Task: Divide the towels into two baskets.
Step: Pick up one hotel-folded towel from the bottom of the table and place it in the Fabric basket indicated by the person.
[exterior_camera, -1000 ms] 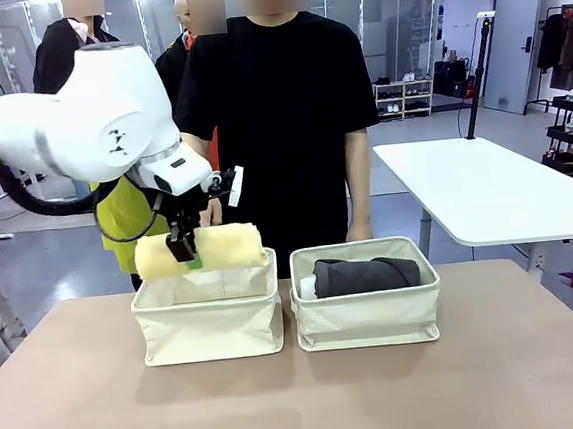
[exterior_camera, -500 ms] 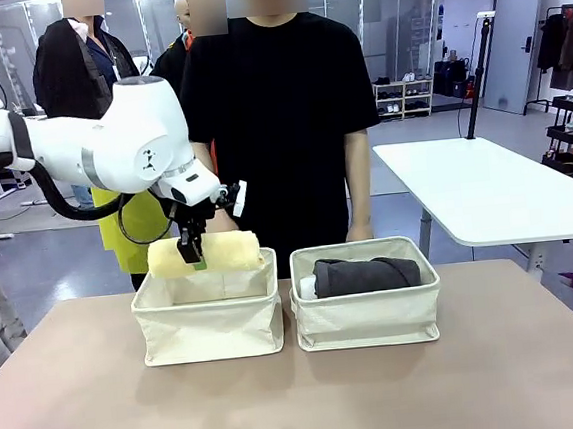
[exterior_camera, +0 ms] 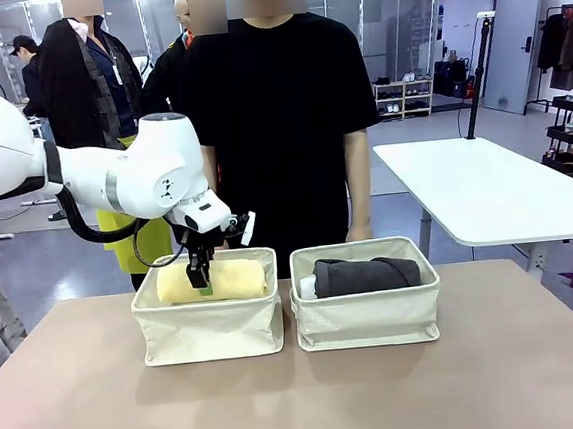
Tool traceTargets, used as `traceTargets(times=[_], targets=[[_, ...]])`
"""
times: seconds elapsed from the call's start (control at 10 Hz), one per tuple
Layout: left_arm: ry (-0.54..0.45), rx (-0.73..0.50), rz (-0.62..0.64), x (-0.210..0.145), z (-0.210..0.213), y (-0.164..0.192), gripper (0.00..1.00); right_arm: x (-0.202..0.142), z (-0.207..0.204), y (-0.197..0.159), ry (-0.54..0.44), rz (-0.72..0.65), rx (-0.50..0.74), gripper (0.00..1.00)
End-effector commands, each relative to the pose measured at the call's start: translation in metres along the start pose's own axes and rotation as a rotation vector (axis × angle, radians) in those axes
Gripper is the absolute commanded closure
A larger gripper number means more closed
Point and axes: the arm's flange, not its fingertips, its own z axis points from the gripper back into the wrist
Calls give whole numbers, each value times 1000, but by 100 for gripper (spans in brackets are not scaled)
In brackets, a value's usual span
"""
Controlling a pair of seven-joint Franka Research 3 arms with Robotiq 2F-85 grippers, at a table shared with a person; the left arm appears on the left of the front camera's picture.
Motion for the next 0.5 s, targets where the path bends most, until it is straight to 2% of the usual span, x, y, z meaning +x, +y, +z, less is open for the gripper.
traceTargets(times=[0.0, 0.2, 0.4], targets=[[12, -3, 0, -4, -8, 10, 52, -2, 1, 3, 12, 1, -10, 0], [-6, -26, 10, -9, -16, 11, 48, -2, 1, 3, 12, 1, -10, 0], [-8, -27, 15, -11, -17, 11, 11, -2, 1, 3, 12, 1, -10, 0]])
